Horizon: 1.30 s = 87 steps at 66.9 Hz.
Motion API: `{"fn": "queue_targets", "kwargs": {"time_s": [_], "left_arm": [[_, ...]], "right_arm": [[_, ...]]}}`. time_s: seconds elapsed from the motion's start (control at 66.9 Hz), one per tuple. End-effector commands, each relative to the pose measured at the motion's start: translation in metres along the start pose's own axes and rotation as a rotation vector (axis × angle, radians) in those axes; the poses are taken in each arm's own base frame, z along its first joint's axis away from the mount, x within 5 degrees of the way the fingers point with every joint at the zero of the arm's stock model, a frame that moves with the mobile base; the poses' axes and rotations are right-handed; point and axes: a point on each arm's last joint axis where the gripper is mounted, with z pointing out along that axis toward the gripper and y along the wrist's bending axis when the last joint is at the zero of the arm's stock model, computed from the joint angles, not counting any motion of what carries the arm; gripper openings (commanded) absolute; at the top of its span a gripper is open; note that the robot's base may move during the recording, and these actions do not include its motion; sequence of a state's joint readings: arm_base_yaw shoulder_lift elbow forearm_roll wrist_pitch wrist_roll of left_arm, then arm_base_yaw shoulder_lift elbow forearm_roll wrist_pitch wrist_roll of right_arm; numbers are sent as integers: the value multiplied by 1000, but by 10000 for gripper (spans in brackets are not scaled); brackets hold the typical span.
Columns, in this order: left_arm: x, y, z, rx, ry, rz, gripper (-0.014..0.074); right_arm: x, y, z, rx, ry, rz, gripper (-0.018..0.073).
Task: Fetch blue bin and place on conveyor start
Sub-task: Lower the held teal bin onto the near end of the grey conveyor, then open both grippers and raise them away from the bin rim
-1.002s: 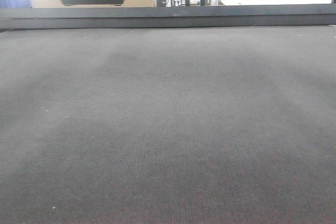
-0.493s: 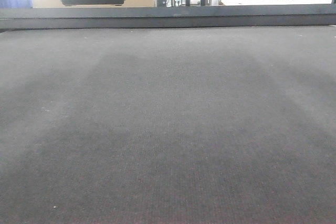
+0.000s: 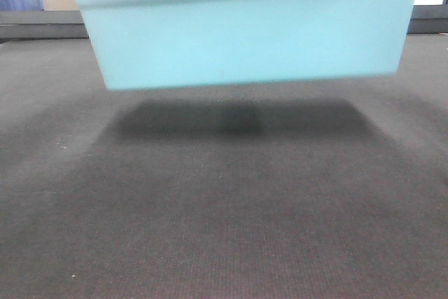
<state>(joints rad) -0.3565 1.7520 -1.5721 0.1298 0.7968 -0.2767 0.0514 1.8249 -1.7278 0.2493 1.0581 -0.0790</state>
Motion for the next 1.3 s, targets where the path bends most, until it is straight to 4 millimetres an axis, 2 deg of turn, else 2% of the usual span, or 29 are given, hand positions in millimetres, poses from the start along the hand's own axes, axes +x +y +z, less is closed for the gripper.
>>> {"fn": "queue_targets", "kwargs": {"time_s": [0.0, 0.135, 0.209, 0.239, 0.314, 0.404, 0.449, 0.523, 0.658, 0.807, 0.942, 1.062, 1.107, 1.286], "left_arm": [[0, 7, 14, -40, 0, 34, -111], [4, 6, 29, -34, 36, 26, -108], [6, 6, 33, -38, 52, 27, -60], [7, 6, 34, -38, 54, 27, -32], [7, 6, 34, -39, 56, 27, 96], [6, 6, 32, -38, 52, 27, 306], [6, 6, 30, -39, 55, 26, 450], [6, 7, 24, -42, 59, 25, 633], [4, 9, 1, -47, 54, 21, 524], [1, 13, -34, -55, 5, 56, 373], [9, 20, -60, -62, -21, 67, 122], [24, 32, -76, -70, -53, 50, -109], [32, 36, -76, -72, -62, 45, -111], [75, 66, -86, -89, -109, -38, -111]], "right_arm": [[-3, -6, 7, 15, 9, -22, -153], [0, -10, 29, 16, 65, -12, -106], [1, -11, 33, 15, 86, -10, 8], [2, -11, 33, 14, 91, -10, 93], [2, -11, 33, 14, 93, -10, 271], [1, -10, 28, 14, 83, -12, 482], [1, -9, 24, 14, 72, -14, 538], [0, -7, 14, 13, 49, -19, 533], [-1, -3, -13, 26, -10, -36, 421], [1, -1, -49, 90, -78, -84, 183], [12, -2, -79, 173, -133, -86, -8], [31, -5, -92, 220, -185, -85, -136], [40, -5, -97, 232, -209, -90, -167], [88, -7, -95, 235, -259, -94, -157]]}}
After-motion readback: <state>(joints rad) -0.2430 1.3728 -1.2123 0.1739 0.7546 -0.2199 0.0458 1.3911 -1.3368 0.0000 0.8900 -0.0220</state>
